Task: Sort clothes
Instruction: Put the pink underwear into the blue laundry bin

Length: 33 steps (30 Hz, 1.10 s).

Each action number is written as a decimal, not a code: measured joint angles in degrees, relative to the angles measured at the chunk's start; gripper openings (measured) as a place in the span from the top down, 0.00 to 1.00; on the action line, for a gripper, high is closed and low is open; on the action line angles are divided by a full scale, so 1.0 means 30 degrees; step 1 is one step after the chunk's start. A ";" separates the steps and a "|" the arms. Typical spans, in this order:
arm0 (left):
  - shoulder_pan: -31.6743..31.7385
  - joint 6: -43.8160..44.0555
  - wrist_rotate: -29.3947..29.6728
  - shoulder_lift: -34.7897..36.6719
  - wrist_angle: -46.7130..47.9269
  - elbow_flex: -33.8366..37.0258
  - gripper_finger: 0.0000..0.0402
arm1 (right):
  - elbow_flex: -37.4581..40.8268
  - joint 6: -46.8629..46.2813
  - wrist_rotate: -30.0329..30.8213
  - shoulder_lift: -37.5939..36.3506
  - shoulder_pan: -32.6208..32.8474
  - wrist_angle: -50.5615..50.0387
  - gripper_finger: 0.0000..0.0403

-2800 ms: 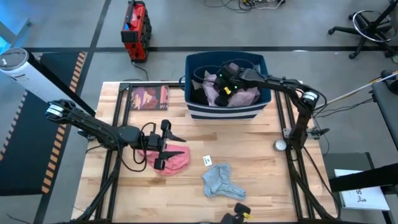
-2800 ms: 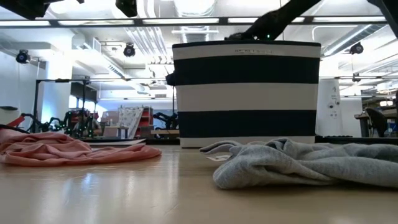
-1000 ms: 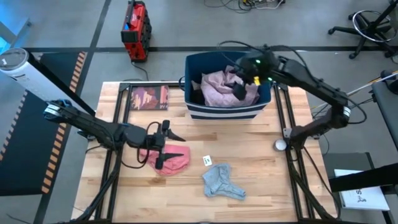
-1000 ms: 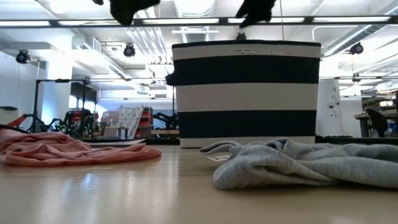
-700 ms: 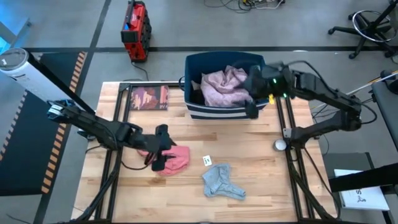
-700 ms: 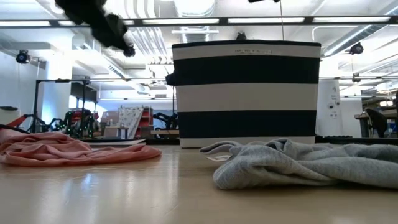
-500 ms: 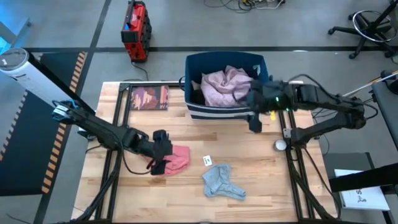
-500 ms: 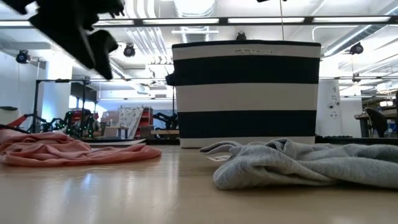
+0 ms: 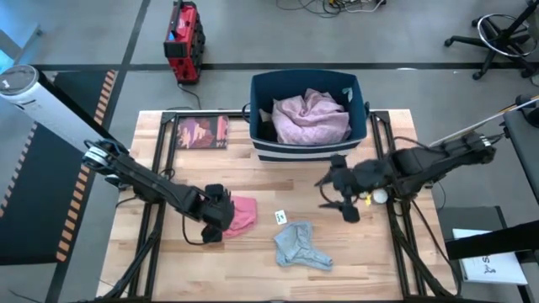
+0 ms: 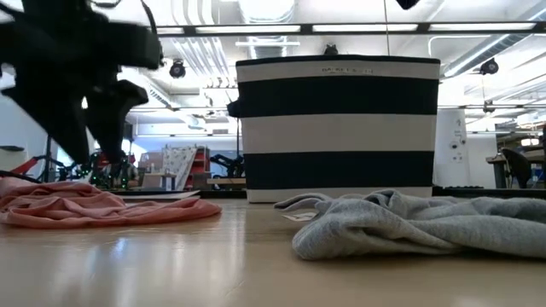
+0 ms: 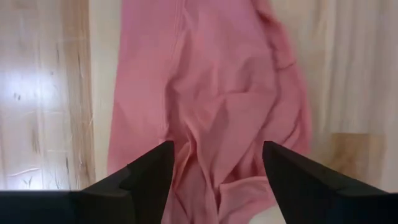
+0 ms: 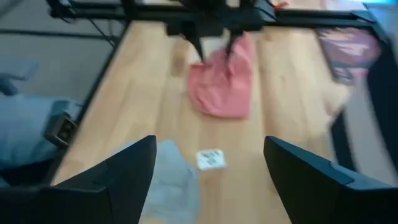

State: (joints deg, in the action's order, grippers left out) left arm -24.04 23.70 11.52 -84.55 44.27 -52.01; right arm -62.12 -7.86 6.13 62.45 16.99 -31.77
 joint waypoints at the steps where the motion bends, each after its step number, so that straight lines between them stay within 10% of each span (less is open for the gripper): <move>1: 0.0062 -0.0096 -0.0003 -0.0147 0.0011 0.0102 0.43 | 0.0390 -0.0101 0.0003 0.0044 0.0229 0.0723 0.31; 21: 0.0724 0.0981 -0.0938 -0.0292 -0.5266 0.3838 0.79 | 0.3059 -0.1356 0.0004 0.0352 0.2555 0.4888 0.41; 25: 0.0702 0.1118 -0.1080 -0.0206 -0.5323 0.2590 0.97 | 0.3059 -0.1339 0.0016 0.0352 0.2773 0.4877 0.44; 33: 0.0491 -0.0503 -0.1072 -0.0104 -0.4929 -0.2332 0.99 | 0.3059 -0.1387 -0.0007 0.0352 0.3680 0.4851 0.49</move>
State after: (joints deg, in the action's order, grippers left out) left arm -22.57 22.19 8.30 -84.87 29.49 -59.00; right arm -52.95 -12.02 6.11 63.51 28.03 -17.21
